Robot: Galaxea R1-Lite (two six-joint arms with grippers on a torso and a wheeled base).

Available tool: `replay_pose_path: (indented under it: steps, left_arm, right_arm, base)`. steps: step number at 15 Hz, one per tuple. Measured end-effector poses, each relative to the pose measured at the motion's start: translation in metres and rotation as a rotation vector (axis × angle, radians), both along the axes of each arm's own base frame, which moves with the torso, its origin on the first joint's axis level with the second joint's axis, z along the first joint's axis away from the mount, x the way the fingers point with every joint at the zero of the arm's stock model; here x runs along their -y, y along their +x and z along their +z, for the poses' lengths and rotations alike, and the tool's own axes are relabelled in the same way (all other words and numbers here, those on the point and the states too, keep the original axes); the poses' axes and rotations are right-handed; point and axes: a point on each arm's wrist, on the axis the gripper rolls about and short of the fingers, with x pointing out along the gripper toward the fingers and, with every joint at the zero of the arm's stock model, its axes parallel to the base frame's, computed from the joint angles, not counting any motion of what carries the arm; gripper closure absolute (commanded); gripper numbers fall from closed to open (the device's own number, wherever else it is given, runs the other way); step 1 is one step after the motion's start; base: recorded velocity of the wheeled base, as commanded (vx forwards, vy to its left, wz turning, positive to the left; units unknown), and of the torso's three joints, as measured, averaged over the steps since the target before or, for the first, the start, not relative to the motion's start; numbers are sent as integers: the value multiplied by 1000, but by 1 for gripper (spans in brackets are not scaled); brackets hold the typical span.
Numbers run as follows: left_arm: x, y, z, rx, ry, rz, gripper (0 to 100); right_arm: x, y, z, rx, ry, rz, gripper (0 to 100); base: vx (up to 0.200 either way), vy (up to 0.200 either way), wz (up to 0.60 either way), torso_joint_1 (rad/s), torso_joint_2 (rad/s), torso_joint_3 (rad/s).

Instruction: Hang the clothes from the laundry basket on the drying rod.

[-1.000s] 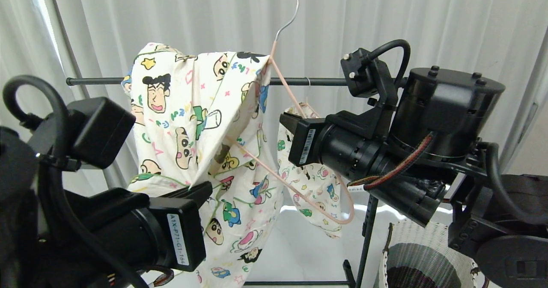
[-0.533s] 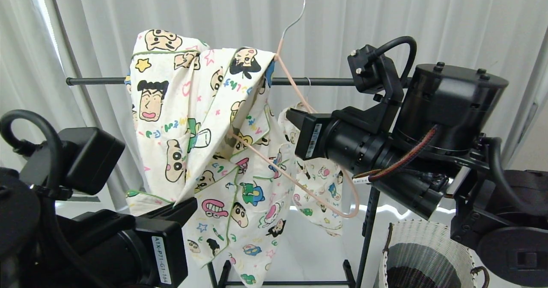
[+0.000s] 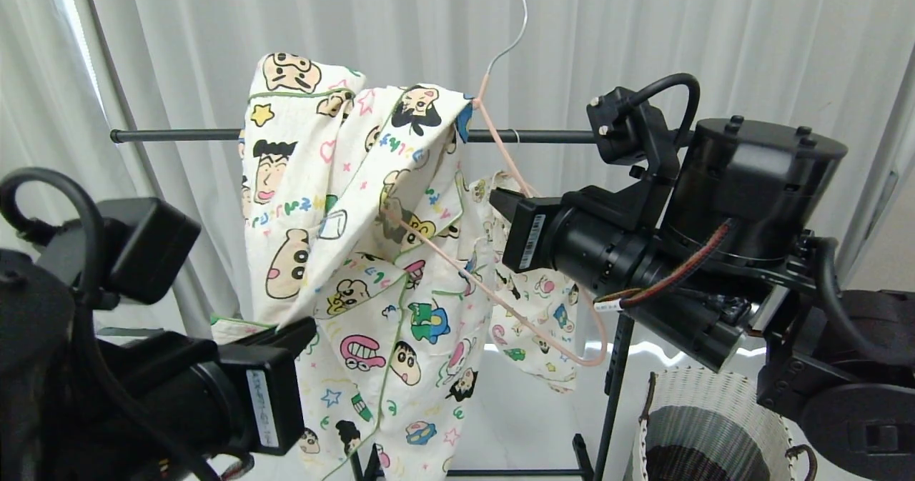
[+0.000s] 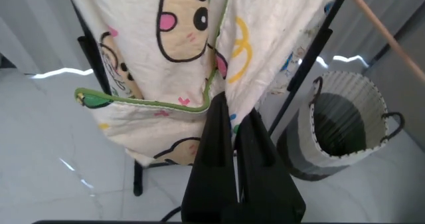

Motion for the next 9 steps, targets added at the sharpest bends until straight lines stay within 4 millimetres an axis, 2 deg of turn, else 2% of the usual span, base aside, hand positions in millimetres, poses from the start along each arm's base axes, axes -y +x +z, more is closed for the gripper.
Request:
replay_pose_path:
  steps: [5, 7, 9]
  left_arm:
    - [-5, 26, 56, 135, -37, 90, 100]
    - [1, 36, 75, 172, -67, 107, 100]
    - [12, 48, 87, 189, -83, 112, 100]
  right_arm:
    - [22, -14, -22, -25, -98, -2, 100]
    - [29, -21, -26, -15, -121, 9, 100]
    - [32, -32, -32, -16, -138, 34, 100]
  base:
    - [0, 0, 0, 0, 0, 0]
    - [0, 0, 0, 0, 0, 0]
    - [0, 0, 0, 0, 0, 0]
